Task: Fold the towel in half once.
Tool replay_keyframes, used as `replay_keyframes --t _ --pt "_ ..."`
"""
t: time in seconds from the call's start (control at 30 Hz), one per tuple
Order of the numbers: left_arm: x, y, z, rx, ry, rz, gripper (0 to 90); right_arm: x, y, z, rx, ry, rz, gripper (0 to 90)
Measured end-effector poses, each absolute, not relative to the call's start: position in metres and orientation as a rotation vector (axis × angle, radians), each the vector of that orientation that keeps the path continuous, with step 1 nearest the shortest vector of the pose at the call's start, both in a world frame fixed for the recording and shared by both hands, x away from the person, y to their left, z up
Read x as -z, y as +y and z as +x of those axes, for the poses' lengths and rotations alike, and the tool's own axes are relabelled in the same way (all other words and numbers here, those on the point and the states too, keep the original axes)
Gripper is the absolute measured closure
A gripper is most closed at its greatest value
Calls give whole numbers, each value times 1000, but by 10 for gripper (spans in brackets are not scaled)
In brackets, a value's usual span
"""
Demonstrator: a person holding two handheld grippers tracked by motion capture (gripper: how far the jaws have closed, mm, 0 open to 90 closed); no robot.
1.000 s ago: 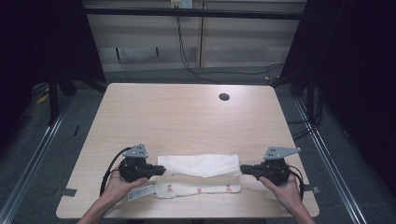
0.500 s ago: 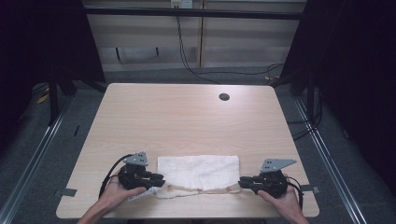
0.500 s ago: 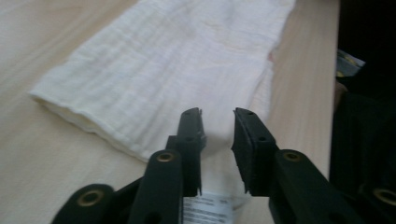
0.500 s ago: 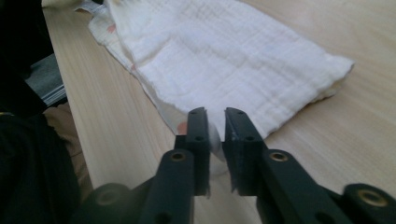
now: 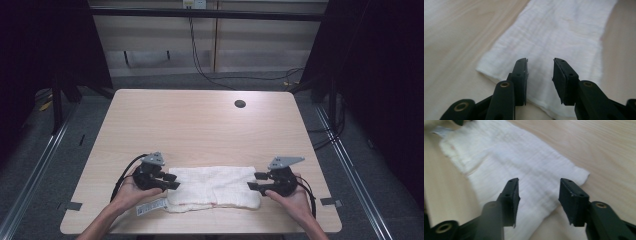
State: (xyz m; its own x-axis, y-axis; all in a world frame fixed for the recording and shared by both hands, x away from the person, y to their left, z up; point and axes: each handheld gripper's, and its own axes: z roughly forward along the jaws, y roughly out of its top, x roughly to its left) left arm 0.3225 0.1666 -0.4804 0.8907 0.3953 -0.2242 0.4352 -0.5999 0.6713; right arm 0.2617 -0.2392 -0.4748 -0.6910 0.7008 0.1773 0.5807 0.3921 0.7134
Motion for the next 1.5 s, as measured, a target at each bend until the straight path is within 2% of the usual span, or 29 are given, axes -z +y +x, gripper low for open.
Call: replay_keyframes --t 0.03,0.2,0.43,0.53,0.57,0.63,0.83,1.0,1.07,1.13,1.23,1.33,1.5 --pt "479 165 329 76 592 2252 644 473 -240 277 -1183 2450 1178 498" --pt "493 170 333 74 628 2284 642 482 -240 309 -1116 2437 1237 548" --pt "495 173 329 72 603 2283 631 497 -233 314 -1072 2475 1229 555" --pt "496 171 328 80 609 2272 621 499 -231 316 -1068 2489 1189 683" --pt "496 171 328 80 609 2272 618 499 -231 316 -1068 2489 1189 683" --pt "497 166 328 84 610 2259 602 499 -235 317 -1071 2474 1198 828" --pt "499 155 327 88 590 2242 571 497 -255 319 -1092 2420 1278 878" --pt "499 146 330 94 592 2234 556 496 -263 318 -1077 2396 1295 877" --pt "494 145 331 106 593 2215 544 491 -264 316 -1073 2361 1302 708" --pt "490 149 332 97 612 2184 533 485 -265 313 -1103 2330 1319 640" --pt "486 158 336 84 660 2163 532 479 -260 308 -1158 2328 1280 591" --pt "485 162 338 71 671 2165 526 476 -253 304 -1189 2370 1239 598" --pt "481 164 339 36 689 2159 483 468 -226 290 -1246 2422 1148 549"
